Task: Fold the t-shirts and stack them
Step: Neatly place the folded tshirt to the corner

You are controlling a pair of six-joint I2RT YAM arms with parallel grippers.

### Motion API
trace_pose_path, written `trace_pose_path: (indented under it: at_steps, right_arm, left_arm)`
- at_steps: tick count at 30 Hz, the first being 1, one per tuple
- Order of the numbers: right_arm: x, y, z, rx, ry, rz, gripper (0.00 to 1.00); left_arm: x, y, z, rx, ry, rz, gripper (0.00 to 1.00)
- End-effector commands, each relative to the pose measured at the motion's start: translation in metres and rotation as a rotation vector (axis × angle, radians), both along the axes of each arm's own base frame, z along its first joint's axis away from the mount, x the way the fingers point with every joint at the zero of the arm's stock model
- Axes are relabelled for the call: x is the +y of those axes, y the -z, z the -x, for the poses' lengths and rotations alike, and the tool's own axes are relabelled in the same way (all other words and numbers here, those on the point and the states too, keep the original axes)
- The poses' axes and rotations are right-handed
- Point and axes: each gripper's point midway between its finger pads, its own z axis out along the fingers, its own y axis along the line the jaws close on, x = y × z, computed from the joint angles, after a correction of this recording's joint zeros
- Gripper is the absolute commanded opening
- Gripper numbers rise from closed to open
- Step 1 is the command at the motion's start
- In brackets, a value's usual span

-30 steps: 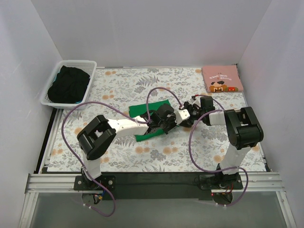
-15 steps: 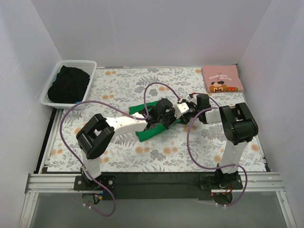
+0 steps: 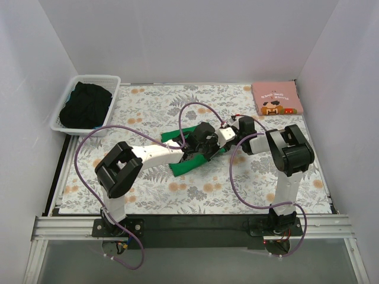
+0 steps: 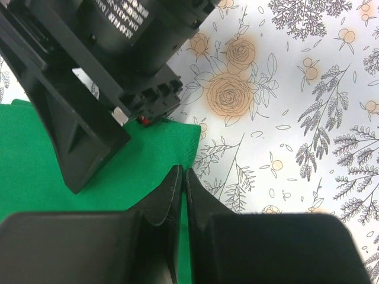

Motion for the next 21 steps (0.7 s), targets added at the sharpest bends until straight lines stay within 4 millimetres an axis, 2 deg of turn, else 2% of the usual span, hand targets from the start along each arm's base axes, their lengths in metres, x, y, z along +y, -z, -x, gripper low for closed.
trace_pose_path:
  at_steps: [1,5,8,9,10,11,12,15,16,18,20,21]
  right_arm:
    - [0.008,0.001,-0.008,-0.02,0.016,0.0,0.55]
    - [0.007,0.003,-0.008,-0.021,0.02,0.006,0.53]
    - [0.008,0.0,-0.01,-0.049,0.007,0.011,0.31]
    - [0.01,-0.005,-0.015,-0.079,-0.002,0.01,0.09]
    - [0.01,-0.007,-0.018,-0.108,-0.016,0.017,0.02]
    - [0.01,-0.009,-0.019,-0.117,-0.031,0.016,0.01]
    - [0.009,-0.011,-0.022,-0.13,-0.037,0.019,0.01]
    - [-0.001,-0.018,-0.04,-0.202,-0.06,0.065,0.01]
    - [-0.009,-0.027,-0.054,-0.246,-0.052,0.078,0.01]
    - [-0.019,-0.026,-0.062,-0.292,-0.083,0.127,0.01]
    - [-0.032,-0.034,-0.081,-0.326,-0.094,0.189,0.01]
    - [-0.037,-0.035,-0.089,-0.399,-0.136,0.244,0.01]
  left_arm:
    - [-0.009,-0.035,-0.009,-0.037,-0.001,0.075,0.0]
    - [-0.007,-0.035,-0.01,-0.038,-0.001,0.073,0.0]
    - [-0.006,-0.034,-0.011,-0.036,-0.005,0.073,0.0]
    - [-0.006,-0.035,-0.011,-0.033,-0.011,0.074,0.0]
    - [-0.005,-0.036,-0.01,-0.03,-0.015,0.077,0.05]
    - [-0.005,-0.037,-0.01,-0.028,-0.017,0.078,0.25]
    - [-0.002,-0.044,-0.009,-0.029,-0.023,0.086,0.38]
    - [0.013,-0.055,-0.01,-0.003,-0.057,0.097,0.56]
    - [0.018,-0.057,-0.01,0.015,-0.075,0.104,0.58]
    - [0.038,-0.067,-0.013,0.052,-0.107,0.115,0.62]
    - [0.055,-0.069,-0.018,0.086,-0.143,0.114,0.64]
    - [0.065,-0.073,-0.016,0.096,-0.155,0.104,0.65]
